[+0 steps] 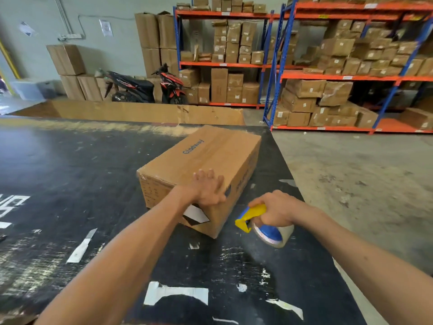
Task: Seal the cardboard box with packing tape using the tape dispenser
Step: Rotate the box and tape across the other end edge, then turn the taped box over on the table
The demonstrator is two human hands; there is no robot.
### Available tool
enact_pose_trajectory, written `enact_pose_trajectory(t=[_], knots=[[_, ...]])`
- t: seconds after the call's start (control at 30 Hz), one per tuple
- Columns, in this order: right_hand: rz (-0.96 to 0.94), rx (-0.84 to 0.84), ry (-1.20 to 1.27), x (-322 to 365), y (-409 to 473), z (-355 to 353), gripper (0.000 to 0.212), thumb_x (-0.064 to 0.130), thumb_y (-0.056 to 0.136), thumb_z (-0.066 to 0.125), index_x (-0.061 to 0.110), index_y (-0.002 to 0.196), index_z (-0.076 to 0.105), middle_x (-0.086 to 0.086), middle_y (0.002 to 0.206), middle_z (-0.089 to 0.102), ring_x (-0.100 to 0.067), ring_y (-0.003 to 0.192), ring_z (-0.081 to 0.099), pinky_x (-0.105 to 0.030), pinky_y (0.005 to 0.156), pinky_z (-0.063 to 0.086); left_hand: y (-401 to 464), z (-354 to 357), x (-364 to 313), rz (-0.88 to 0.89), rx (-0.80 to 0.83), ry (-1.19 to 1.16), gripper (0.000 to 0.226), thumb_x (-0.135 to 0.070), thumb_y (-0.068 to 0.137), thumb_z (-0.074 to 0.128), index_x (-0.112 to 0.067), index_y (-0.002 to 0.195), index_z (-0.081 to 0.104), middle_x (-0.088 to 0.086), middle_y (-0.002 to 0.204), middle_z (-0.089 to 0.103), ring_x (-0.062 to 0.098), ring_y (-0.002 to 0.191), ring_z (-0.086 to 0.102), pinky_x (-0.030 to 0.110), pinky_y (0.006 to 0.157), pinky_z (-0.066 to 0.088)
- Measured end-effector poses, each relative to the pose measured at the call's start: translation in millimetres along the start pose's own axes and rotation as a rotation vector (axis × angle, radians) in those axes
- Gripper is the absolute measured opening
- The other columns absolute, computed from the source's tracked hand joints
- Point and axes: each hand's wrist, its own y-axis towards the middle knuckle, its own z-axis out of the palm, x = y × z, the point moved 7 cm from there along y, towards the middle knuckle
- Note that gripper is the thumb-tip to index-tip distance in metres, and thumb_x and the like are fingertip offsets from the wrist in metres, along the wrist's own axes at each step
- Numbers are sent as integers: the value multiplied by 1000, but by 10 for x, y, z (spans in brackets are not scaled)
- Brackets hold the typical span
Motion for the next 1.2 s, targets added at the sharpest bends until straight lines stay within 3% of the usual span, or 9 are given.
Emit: enact_pose_trajectory(t=[0.07, 0.17, 0.3, 0.4, 0.53, 0.67, 0.8, 1.0, 1.2], knots=[[21, 29, 85, 37, 21, 72, 73, 49, 70, 70, 38, 140, 51, -6, 130, 60, -27, 114, 58, -40, 89, 52, -161, -91, 416, 19, 59, -66, 80, -43, 89, 61, -23, 154, 21, 15, 160, 21, 41, 141, 29, 52, 113, 30], [93, 67, 235, 89, 70, 199, 74, 45, 68, 74, 25, 133, 45, -4, 113, 57, -20, 97, 59, -35, 72, 49, -286, -161, 900, -84, 147, -168, 105, -32, 76, 74, -25, 157, 7, 10, 161, 28, 33, 141, 35, 47, 114, 34], [114, 77, 380, 240, 235, 420, 55, 43, 69, 72, 13, 111, 56, -7, 92, 74, -22, 93, 66, -37, 74, 49, -178, -174, 930, -227, -173, -117, 126, -81, 71, 58, -22, 158, -12, 16, 165, 14, 41, 149, 17, 61, 117, 14], [114, 98, 481, 327, 357, 634, 47, 42, 74, 69, 12, 107, 58, -6, 83, 79, -20, 94, 70, -40, 91, 51, -63, 139, 834, -271, -232, -7, 122, -82, 72, 57, -20, 158, -2, 18, 166, 2, 50, 149, 2, 72, 114, 6], [113, 95, 543, 378, 468, 880, 35, 49, 82, 66, 20, 103, 65, 1, 82, 78, -13, 89, 69, -38, 94, 49, 12, 159, 958, -127, -219, 35, 103, -69, 81, 60, -23, 158, 9, 17, 165, 8, 52, 147, 6, 63, 119, 7], [41, 63, 587, 545, 475, 1026, 26, 51, 88, 61, 26, 87, 68, 6, 75, 70, -10, 74, 62, -33, 76, 47, -64, 119, 1425, 80, -144, -29, 104, -62, 81, 68, -28, 159, 9, 9, 168, 4, 43, 151, 3, 48, 122, 5], [7, 66, 516, 684, 527, 1179, 35, 46, 95, 57, 29, 64, 57, 8, 63, 55, -11, 64, 52, -33, 64, 39, -76, 116, 1632, 187, -108, 10, 104, -61, 81, 68, -31, 159, 6, 3, 168, -3, 37, 153, -3, 49, 121, -3], [11, 11, 483, 694, 621, 1277, 31, 40, 99, 55, 14, 85, 64, 1, 80, 65, -15, 75, 58, -32, 66, 43, 45, 82, 1675, 253, -77, 37, 106, -63, 81, 68, -32, 159, 4, 1, 168, -4, 35, 153, -6, 55, 119, -10], [39, -67, 520, 638, 616, 1306, 20, 38, 98, 59, 23, 103, 70, -1, 98, 73, -16, 92, 65, -37, 84, 50, 142, 50, 1703, 303, -73, 25, 106, -62, 81, 68, -33, 159, 3, -1, 168, -5, 33, 153, -6, 56, 119, -9]])
